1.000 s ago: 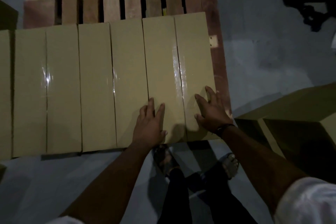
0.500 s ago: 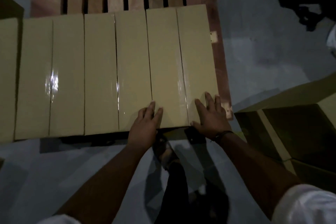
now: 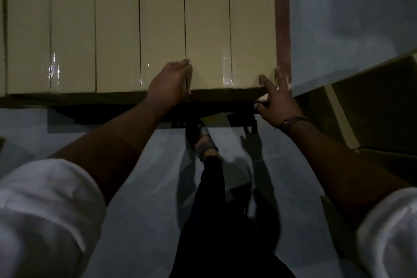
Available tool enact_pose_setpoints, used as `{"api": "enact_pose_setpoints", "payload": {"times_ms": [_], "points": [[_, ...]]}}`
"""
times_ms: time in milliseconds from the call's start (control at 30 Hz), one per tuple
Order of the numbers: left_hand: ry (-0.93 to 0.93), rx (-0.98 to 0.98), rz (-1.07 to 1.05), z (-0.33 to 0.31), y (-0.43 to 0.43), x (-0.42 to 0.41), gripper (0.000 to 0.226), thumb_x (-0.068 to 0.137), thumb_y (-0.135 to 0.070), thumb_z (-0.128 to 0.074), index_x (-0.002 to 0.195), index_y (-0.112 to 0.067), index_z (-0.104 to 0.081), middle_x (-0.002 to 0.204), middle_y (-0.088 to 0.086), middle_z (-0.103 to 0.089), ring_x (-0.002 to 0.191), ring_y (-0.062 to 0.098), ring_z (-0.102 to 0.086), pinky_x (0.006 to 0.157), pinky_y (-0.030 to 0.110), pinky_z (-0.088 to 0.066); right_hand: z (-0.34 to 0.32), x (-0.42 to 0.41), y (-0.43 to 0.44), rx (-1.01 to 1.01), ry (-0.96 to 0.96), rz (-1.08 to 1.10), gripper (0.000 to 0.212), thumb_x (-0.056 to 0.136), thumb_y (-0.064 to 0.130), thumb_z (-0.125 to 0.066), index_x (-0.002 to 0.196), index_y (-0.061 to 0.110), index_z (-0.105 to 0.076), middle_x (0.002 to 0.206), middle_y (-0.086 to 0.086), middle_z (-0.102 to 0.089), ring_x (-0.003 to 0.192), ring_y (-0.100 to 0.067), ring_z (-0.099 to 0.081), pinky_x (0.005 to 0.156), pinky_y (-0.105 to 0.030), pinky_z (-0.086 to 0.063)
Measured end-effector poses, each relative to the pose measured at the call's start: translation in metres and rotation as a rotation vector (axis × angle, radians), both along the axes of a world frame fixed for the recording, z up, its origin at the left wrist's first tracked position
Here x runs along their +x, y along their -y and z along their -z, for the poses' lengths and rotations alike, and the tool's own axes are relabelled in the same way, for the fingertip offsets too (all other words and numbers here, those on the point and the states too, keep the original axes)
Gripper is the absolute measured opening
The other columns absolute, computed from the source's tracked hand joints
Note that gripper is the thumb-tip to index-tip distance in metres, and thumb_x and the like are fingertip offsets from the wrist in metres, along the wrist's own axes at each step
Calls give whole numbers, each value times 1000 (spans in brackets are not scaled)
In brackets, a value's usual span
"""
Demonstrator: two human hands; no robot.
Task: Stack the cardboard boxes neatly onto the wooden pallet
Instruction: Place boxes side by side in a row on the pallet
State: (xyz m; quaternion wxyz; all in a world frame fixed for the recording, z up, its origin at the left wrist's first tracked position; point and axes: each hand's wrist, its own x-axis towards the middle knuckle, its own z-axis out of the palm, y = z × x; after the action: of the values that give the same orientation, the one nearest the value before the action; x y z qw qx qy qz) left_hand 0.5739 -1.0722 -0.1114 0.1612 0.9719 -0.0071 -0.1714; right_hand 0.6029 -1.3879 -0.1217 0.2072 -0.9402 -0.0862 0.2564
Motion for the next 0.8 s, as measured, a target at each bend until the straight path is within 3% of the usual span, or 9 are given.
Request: {"api": "enact_pose_setpoints", "payload": {"times_ms": [133, 267, 367, 433, 633, 800], "points": [[10, 36, 8, -2, 7, 0, 86, 81, -15, -82, 154, -11, -37, 164, 5, -31, 145, 31, -32, 113, 47, -40, -6, 1, -1, -16, 18, 0, 76, 91, 25, -69, 156, 30, -29, 168, 0, 9, 146, -28, -25, 111, -37, -36], [-16, 67, 9, -9, 7, 4, 79, 82, -21, -80, 150, -12, -42, 163, 3, -30, 137, 35, -36, 100, 51, -50, -8, 10, -7, 83, 37, 117, 64, 90, 30, -67, 148, 22, -42, 164, -5, -15, 134, -29, -44, 110, -36, -41], [-17, 61, -12, -13, 7, 12, 73, 85, -38, -77, 146, -11, -46, 158, 5, -34, 131, 34, -39, 97, 46, -48, -3, 26, -10, 141, 1, 288, 81, 81, 53, -55, 152, 22, -32, 151, -8, -34, 133, -32, -44, 111, -50, -40], [-9, 51, -14, -13, 6, 19, 71, 88, -46, -72, 144, -10, -48, 154, 7, -36, 128, 33, -41, 97, 44, -46, 3, 42, -11, 205, -33, 401, 85, 78, 57, -53, 153, 23, -30, 148, -10, -41, 134, -30, -44, 112, -49, -39], [-41, 109, 30, -11, 1, 45, 85, 92, -53, -63, 157, -11, -28, 167, 9, -15, 145, 33, -24, 113, 46, -36, 1, 93, -28, 353, -60, 618, 68, 93, 36, -64, 153, 23, -34, 146, -1, -49, 129, -20, -49, 113, -35, -37], [-69, 145, 77, -5, -3, 69, 96, 94, -60, -57, 161, -10, -11, 169, 11, 1, 153, 33, -8, 123, 42, -18, 5, 124, -42, 325, -80, 600, 85, 83, 56, -60, 156, 32, -24, 154, -3, -43, 139, -26, -41, 118, -44, -33]]}}
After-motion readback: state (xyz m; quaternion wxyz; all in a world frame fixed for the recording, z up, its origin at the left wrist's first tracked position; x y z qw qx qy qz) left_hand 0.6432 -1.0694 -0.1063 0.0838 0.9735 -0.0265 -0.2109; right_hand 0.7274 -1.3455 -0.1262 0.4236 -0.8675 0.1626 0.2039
